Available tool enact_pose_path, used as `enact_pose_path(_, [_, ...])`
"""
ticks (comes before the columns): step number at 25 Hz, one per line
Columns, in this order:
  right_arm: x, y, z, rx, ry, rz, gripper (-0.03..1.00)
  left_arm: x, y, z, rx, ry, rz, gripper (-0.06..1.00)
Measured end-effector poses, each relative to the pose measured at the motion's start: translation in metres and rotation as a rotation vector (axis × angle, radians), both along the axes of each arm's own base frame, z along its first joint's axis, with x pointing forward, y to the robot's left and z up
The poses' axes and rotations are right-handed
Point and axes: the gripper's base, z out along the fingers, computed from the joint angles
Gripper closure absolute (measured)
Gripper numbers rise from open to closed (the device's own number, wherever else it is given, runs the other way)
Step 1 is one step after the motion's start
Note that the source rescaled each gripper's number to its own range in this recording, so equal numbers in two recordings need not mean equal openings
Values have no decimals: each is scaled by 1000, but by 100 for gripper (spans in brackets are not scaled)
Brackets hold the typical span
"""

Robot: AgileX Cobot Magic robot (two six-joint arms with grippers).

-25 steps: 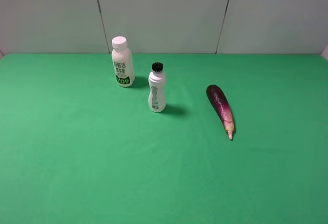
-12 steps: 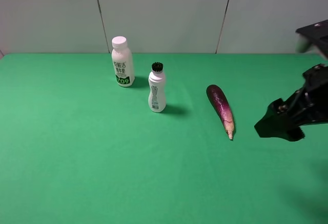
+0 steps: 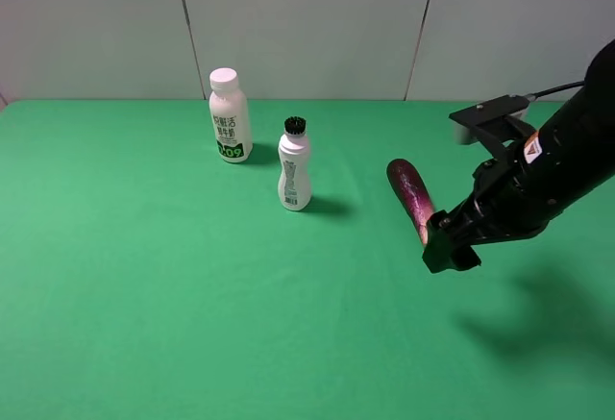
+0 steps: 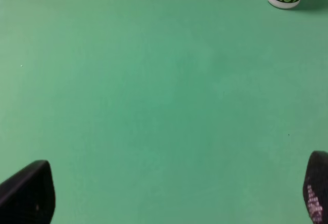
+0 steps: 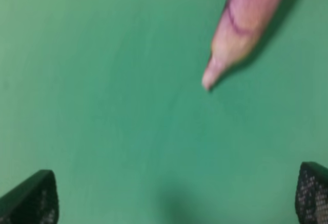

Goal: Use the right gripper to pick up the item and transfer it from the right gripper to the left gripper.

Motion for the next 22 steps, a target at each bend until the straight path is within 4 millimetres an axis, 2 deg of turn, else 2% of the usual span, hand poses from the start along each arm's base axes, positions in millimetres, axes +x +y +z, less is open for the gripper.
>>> enact_pose_path(6, [16,8,-20,7,-19,-14,-3,0,0,0,0,0,0,1])
enact_pose_path(14, [52,21,-29,-30,-32,-16,-3,0,0,0,0,0,0,1])
enact_pose_path(22, [79,28,-52,-111,-20,-39,-3,0,0,0,0,0,0,1])
